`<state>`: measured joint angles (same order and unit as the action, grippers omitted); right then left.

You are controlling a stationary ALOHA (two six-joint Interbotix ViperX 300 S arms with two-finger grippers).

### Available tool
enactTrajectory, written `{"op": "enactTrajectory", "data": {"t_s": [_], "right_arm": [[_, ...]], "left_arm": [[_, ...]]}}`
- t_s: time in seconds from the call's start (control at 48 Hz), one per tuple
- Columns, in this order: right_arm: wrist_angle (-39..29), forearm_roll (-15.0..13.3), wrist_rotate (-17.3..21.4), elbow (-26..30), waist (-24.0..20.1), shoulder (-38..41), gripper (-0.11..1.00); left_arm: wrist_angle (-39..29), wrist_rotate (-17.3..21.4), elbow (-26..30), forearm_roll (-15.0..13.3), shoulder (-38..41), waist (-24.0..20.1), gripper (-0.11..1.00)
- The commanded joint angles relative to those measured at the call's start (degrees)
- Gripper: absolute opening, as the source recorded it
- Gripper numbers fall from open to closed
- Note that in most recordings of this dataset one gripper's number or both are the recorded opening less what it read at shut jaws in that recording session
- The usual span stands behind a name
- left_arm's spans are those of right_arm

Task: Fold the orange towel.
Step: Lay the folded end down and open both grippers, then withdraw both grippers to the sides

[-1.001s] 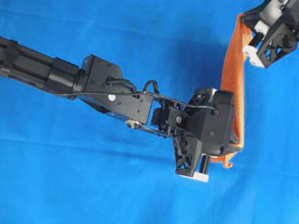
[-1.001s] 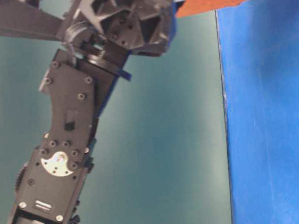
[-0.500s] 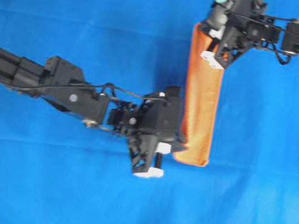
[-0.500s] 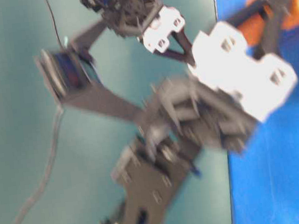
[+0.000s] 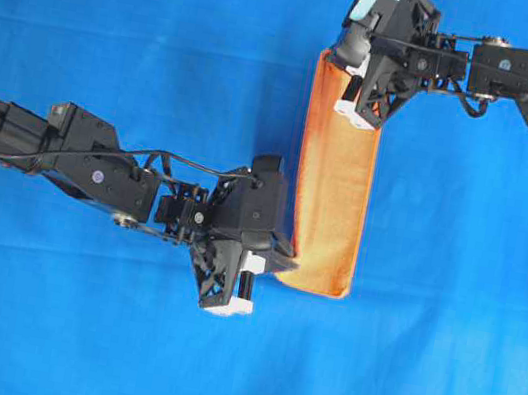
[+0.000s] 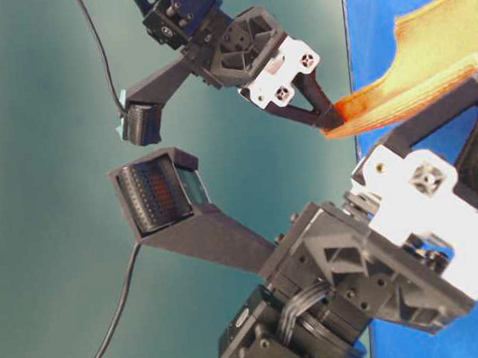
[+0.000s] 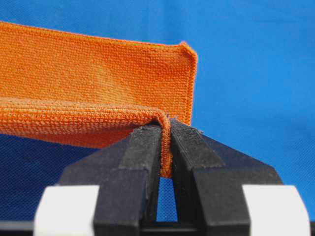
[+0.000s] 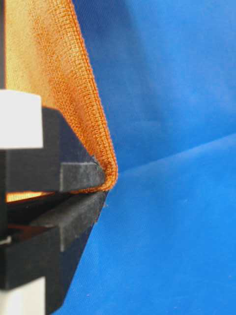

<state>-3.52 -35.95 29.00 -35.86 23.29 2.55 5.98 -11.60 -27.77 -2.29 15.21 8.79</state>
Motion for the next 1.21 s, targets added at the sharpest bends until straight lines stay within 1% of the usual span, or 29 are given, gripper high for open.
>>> {"op": "enactTrajectory", "data": {"t_s": [0.0, 0.063, 0.125, 0.167, 0.25, 0.292, 0.334, 0.354, 0.396, 0.48, 0.563, 0.646, 0.73, 0.792, 0.917, 1.063, 1.188], "right_arm": [[0.8, -0.2, -0.1, 0.9, 0.4, -0.9, 0.03], [1.1, -0.2, -0.1, 0.9, 0.4, -0.8, 0.03], [1.2, -0.3, -0.1, 0.9, 0.4, -0.8, 0.04], [1.1, -0.3, -0.1, 0.9, 0.3, -0.8, 0.15], [0.9, -0.3, -0.2, 0.9, 0.0, -0.7, 0.40], [0.9, -0.4, -0.4, 0.9, 0.0, -0.7, 0.53], [0.9, -0.4, -0.5, 0.8, -0.1, -0.7, 0.63], [0.9, -0.4, -0.5, 0.8, -0.1, -0.8, 0.65], [0.9, -0.4, -0.5, 0.8, -0.1, -0.8, 0.66], [0.8, -0.4, -0.5, 0.8, -0.1, -0.8, 0.61], [0.6, -0.4, -0.4, 0.8, -0.1, -1.0, 0.60], [-0.2, -0.4, -0.4, 0.4, -0.1, -1.7, 0.61], [-0.8, -0.4, -0.4, -0.2, -0.2, -3.2, 0.61], [-1.0, -0.4, -0.4, -0.9, -0.3, -4.9, 0.61], [-1.0, -0.4, -0.4, -3.7, -0.4, -9.8, 0.61], [-0.7, -0.3, 0.4, -8.3, -1.1, -16.3, 0.61], [0.5, 0.4, 1.1, -14.1, -2.3, -23.4, 0.61]], "left_arm": [[0.7, -0.1, 0.6, 0.2, -0.9, 1.2, 0.07], [0.7, 0.0, 0.6, 0.2, -0.9, 1.1, 0.16], [0.7, 0.0, 0.5, 0.2, -0.9, 1.0, 0.28], [0.7, 0.0, 0.5, 0.3, -0.9, 1.0, 0.38], [0.5, 0.0, 0.4, 0.4, -1.0, 1.0, 0.59], [0.4, 0.1, 0.2, 0.4, -1.1, 1.0, 0.67], [0.4, 0.1, 0.0, 0.4, -1.1, 0.9, 0.72], [0.4, 0.1, 0.0, 0.4, -1.2, 0.9, 0.73], [0.3, 0.1, -0.2, 0.4, -1.2, 0.8, 0.73], [-0.2, 0.3, -0.3, 0.4, -1.4, 0.7, 0.72], [-2.1, 0.5, -0.4, 0.4, -1.9, 0.4, 0.74], [-6.2, 0.5, -0.7, 0.4, -3.7, 0.2, 0.74], [-11.9, 0.4, -1.2, 0.4, -7.2, 0.1, 0.74], [-14.5, 0.3, -1.8, 0.4, -9.7, 0.1, 0.74], [-17.1, 0.4, -3.5, 0.4, -15.2, 0.1, 0.74], [-17.0, 0.7, -7.1, 0.6, -21.4, -0.4, 0.74], [-15.4, 0.7, -11.2, 0.7, -25.7, -2.6, 0.74]]}}
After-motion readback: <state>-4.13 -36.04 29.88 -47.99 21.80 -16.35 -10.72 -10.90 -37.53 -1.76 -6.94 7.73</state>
